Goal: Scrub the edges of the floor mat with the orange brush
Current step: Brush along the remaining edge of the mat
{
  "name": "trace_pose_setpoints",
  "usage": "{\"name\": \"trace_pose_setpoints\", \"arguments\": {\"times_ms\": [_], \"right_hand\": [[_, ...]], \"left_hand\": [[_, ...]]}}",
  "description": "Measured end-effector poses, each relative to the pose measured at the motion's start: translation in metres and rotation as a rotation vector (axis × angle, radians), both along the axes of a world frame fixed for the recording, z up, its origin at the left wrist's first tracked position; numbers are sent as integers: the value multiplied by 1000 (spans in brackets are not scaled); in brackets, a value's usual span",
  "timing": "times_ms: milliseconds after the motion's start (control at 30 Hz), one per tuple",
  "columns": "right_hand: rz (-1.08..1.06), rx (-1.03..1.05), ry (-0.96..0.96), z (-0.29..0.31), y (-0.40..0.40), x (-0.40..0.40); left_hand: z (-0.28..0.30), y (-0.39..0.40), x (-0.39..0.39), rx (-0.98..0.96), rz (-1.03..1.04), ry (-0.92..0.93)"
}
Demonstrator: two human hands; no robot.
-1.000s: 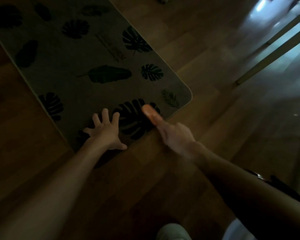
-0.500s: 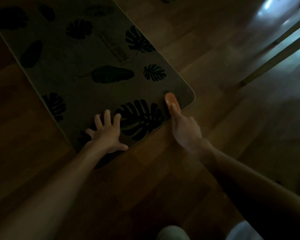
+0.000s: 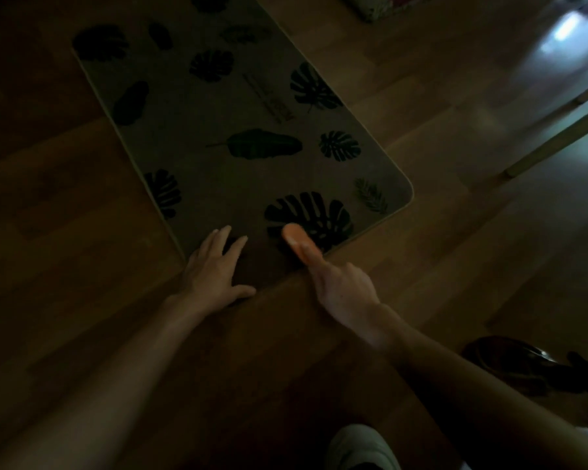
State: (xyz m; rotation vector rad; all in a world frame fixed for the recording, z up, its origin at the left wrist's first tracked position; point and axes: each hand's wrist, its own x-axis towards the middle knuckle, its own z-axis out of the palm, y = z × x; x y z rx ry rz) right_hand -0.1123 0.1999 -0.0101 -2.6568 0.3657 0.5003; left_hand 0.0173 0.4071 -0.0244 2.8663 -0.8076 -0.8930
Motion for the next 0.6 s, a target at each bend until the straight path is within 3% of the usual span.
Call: {"name": "trace_pose_setpoints", "arguments": {"times_ms": [133,267,367,600], "right_hand": [[-136,13,-50,2,-8,1],[-116,132,1,-2,33,-2],[-99,95,32,-2,46,-2],[185,84,149,10,101,6]], "left_hand": [[6,28,4,-27,17,71],[5,34,3,-74,64,110],[0,38,3,-82,70,92],[-5,43,3,-97,-15,41]]}}
